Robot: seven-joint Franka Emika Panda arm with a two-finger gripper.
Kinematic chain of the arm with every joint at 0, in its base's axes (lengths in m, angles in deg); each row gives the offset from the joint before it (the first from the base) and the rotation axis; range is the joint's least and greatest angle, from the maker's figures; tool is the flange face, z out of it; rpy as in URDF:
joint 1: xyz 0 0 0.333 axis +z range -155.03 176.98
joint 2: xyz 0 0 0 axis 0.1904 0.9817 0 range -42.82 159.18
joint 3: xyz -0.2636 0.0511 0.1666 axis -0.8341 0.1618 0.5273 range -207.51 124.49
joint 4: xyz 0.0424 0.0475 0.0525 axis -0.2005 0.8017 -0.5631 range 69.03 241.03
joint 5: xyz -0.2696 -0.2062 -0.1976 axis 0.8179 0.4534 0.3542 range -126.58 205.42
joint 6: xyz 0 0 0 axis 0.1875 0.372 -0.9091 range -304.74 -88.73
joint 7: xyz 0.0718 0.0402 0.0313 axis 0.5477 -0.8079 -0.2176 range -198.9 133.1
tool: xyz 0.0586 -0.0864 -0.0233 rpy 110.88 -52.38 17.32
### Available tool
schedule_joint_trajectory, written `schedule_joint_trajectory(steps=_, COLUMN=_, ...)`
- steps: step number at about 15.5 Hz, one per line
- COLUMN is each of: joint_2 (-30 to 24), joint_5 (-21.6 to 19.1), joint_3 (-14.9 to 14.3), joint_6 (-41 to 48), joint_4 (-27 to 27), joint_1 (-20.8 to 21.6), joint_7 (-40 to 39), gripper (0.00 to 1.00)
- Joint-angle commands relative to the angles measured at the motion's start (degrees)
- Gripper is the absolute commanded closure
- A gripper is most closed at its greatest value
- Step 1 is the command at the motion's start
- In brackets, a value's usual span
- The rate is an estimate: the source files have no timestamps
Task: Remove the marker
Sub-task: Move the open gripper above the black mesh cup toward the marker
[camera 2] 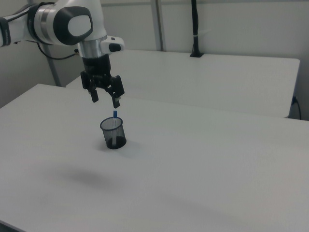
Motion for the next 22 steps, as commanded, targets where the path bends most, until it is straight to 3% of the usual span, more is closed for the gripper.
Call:
schedule_joint_trajectory(steps=1, joint_2=-0.38, joint_5=-0.10, joint_3=-0.15, joint_6=0.52, joint_4=0.08, joint_1=0.26, joint_7=0.76, gripper=0.00)
schedule_joint_trajectory(steps=22, joint_2=1.74, joint_5=-0.19, joint_3=-0.06, joint_6=-0.36, joint_4=-1.85, joint_1=0.34, joint_7=0.32, gripper=0.00)
